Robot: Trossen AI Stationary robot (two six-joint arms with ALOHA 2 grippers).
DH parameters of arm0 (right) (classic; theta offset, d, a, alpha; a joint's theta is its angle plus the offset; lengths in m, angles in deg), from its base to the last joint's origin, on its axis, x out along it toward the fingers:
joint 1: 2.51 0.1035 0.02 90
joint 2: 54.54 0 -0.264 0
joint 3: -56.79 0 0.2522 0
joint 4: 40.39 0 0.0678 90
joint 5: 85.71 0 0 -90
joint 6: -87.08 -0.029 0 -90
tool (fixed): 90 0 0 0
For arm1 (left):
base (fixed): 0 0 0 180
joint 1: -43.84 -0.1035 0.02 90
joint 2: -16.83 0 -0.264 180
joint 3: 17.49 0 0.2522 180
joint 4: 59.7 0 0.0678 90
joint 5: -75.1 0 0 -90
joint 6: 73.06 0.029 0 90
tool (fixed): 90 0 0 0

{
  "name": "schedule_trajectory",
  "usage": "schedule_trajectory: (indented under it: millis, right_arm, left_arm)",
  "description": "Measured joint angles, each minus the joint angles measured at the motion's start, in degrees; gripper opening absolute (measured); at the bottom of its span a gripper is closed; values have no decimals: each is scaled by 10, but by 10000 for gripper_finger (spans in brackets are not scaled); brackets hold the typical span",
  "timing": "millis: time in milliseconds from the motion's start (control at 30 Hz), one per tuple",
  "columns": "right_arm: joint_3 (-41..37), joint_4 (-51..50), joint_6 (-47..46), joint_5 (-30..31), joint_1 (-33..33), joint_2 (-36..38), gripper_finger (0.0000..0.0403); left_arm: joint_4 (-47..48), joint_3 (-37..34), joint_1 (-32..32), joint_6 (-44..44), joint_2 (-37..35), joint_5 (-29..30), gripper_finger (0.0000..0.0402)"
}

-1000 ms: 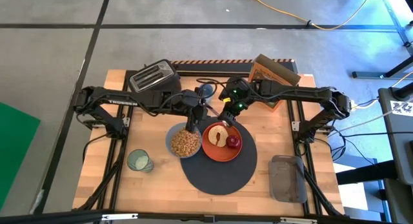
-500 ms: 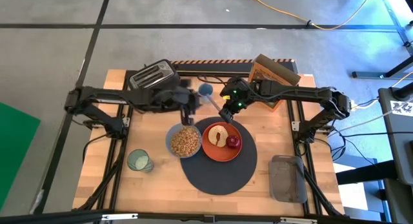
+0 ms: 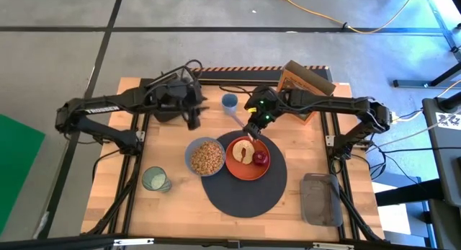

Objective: Arrange a breakfast setting
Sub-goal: Put the blue spoon on the tablemat to the right of the orange plate

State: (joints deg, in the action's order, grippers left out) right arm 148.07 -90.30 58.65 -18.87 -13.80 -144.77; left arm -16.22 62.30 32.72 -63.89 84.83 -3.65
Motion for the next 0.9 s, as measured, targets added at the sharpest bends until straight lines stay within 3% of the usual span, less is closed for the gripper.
schedule_trajectory:
  millis: [133, 333, 600, 900]
  right_arm:
    - [0, -5, 0, -31, 0, -7, 2]
    - [0, -6, 1, -46, 1, -8, 1]
    - [0, -1, 17, -63, 21, -8, 1]
    - [0, 1, 19, -60, 24, -8, 1]
  left_arm:
    - [-95, 6, 42, 98, 33, -52, 147]
    - [-115, 23, 55, 124, 123, -120, 147]
    - [-132, 47, 62, 153, 189, -118, 147]
    - [-113, 49, 61, 154, 210, -149, 147]
